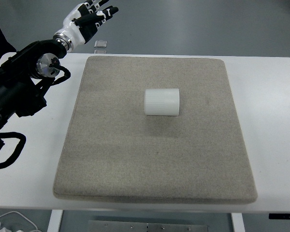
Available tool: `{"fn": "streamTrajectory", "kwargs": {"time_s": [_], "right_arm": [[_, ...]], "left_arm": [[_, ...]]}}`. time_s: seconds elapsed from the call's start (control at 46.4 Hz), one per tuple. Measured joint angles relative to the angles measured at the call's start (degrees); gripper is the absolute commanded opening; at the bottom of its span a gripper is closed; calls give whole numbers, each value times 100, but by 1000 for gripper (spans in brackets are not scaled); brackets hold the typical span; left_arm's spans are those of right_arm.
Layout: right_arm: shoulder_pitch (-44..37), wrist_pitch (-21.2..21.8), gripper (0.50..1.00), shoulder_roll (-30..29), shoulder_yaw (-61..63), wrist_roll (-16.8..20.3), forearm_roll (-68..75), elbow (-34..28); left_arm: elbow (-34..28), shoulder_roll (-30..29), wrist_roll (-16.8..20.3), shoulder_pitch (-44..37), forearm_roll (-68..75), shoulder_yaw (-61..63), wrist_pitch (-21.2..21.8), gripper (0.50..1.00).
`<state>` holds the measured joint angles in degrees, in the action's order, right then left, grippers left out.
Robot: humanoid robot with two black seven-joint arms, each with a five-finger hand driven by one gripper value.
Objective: Flip white cup upright
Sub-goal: 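Swing the left hand over the white cup lying on its side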
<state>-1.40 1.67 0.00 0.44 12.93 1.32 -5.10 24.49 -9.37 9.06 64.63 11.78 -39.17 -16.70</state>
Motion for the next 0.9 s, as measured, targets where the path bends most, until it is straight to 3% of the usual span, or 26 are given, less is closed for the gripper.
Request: {"fn": "streamTrajectory", "kwargs": {"time_s": [0.345,0.646,0.905], "right_arm": [[0,0,928,0,0,-1,0,0],[-1,0,930,0,0,-1,0,0],[0,0,930,0,0,-1,0,0]], "left_arm": [[1241,-138,-121,508,1769,764,98,992],[2178,-418,-687,831,3027,1869,114,988],[3461,-788,-1445,932,3868,2342,82,988]]}}
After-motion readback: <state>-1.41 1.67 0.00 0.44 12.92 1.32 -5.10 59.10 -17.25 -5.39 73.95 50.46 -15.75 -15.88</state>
